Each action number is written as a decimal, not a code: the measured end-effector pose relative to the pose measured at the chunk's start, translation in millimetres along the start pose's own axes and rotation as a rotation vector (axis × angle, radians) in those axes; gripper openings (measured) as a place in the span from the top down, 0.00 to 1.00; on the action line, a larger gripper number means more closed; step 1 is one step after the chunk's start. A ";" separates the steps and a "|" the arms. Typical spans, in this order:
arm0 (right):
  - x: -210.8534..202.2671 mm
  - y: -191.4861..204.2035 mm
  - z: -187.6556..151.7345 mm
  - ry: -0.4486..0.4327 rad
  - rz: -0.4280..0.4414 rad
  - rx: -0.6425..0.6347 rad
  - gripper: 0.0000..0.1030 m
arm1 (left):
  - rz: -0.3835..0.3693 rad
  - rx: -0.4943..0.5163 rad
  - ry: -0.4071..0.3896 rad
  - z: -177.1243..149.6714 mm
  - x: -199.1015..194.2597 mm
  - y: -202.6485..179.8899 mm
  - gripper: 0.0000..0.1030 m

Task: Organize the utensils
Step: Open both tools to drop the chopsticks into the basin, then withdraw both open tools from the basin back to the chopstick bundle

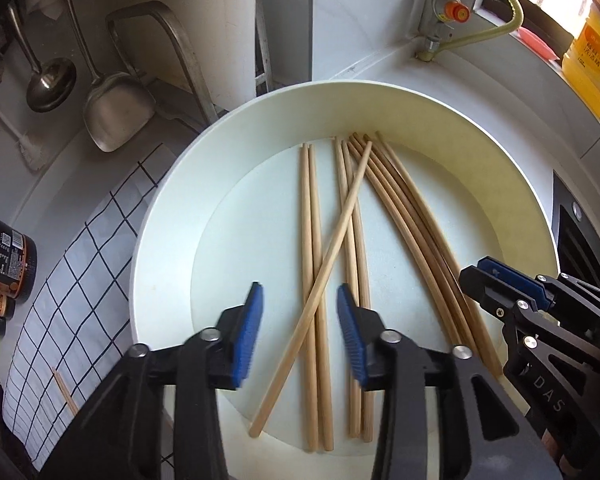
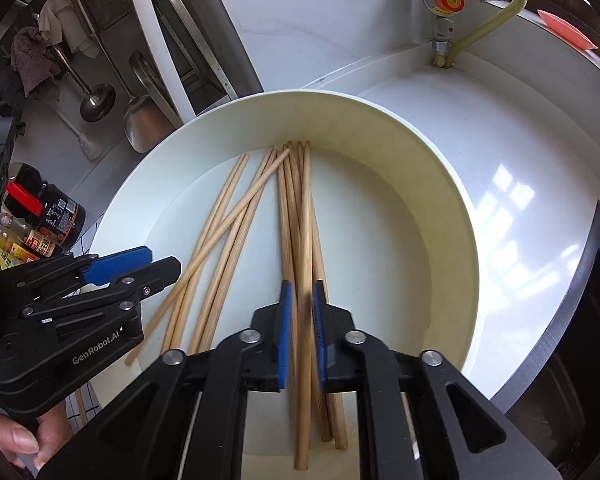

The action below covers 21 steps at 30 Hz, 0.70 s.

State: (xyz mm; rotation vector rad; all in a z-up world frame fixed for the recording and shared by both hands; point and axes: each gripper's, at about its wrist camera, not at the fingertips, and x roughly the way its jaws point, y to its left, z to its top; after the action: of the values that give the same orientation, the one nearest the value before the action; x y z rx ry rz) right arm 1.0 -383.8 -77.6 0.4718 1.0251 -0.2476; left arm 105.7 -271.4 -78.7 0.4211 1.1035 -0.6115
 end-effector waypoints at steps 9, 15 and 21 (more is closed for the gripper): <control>-14.5 6.3 -1.8 -0.017 0.009 -0.018 0.78 | 0.027 -0.062 -0.038 -9.2 -27.4 21.0 0.37; -24.3 21.5 -8.5 -0.021 0.028 -0.046 0.77 | 0.034 -0.094 -0.055 -26.6 -47.4 30.1 0.37; -35.6 39.9 -16.1 -0.030 0.049 -0.079 0.76 | 0.049 -0.132 -0.075 -44.2 -66.5 42.6 0.36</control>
State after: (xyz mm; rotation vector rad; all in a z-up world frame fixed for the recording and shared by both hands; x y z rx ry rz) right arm -12.7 -341.8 -43.4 0.4197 0.9889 -0.1695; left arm 81.6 -196.1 -34.7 0.3081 1.0519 -0.5044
